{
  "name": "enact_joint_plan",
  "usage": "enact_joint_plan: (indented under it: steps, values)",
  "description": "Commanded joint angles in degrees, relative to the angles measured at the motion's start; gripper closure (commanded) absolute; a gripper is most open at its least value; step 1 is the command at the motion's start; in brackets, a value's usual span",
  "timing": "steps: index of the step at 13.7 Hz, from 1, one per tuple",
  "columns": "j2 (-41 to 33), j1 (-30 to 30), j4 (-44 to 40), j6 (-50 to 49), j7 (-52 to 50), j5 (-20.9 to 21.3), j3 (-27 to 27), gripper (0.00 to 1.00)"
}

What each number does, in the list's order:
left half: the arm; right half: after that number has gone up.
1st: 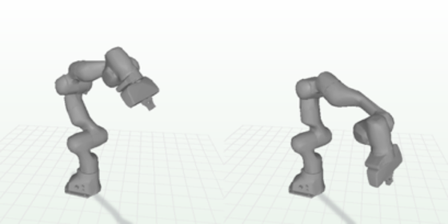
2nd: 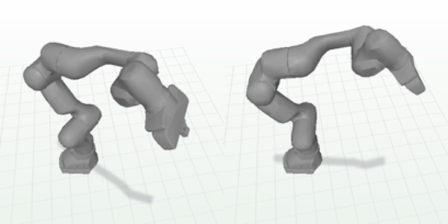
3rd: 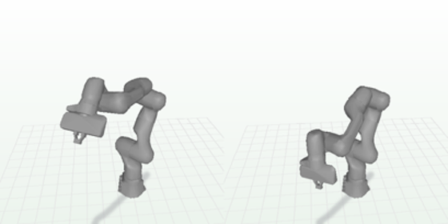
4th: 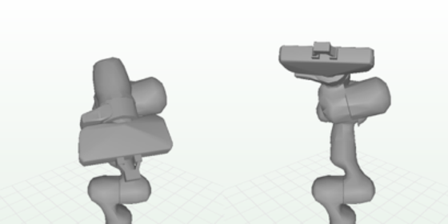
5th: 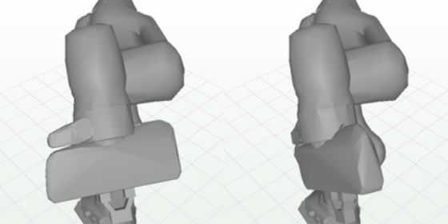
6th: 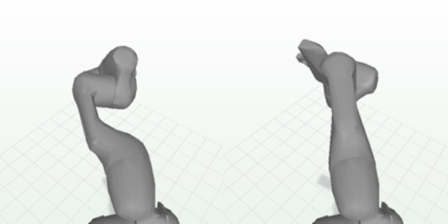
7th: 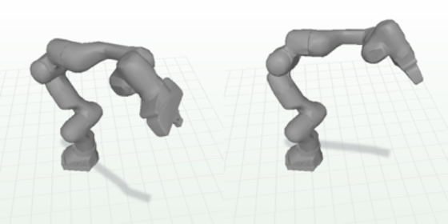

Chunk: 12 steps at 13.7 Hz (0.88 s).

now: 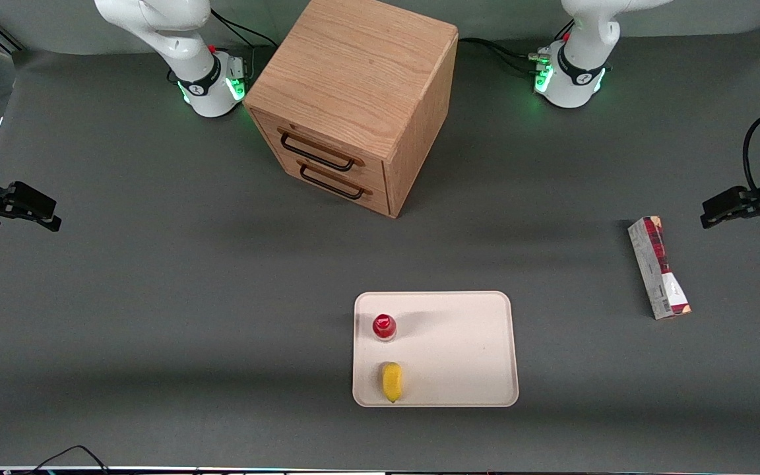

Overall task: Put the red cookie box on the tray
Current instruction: 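Move the left gripper toward the red-and-white cookie box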

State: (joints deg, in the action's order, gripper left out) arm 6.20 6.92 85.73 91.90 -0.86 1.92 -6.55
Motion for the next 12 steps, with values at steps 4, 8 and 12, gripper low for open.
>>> enact_joint_plan:
  steps: [4,8,12]
  values:
    - [1.4,0.6,2.8,-0.3,0.2,3.1,-0.3,0.00]
    - [9.4,1.2,5.5,10.0,5.2,6.0,4.1,0.00]
    - [12.5,1.7,15.8,24.8,5.4,4.4,7.6,0.00]
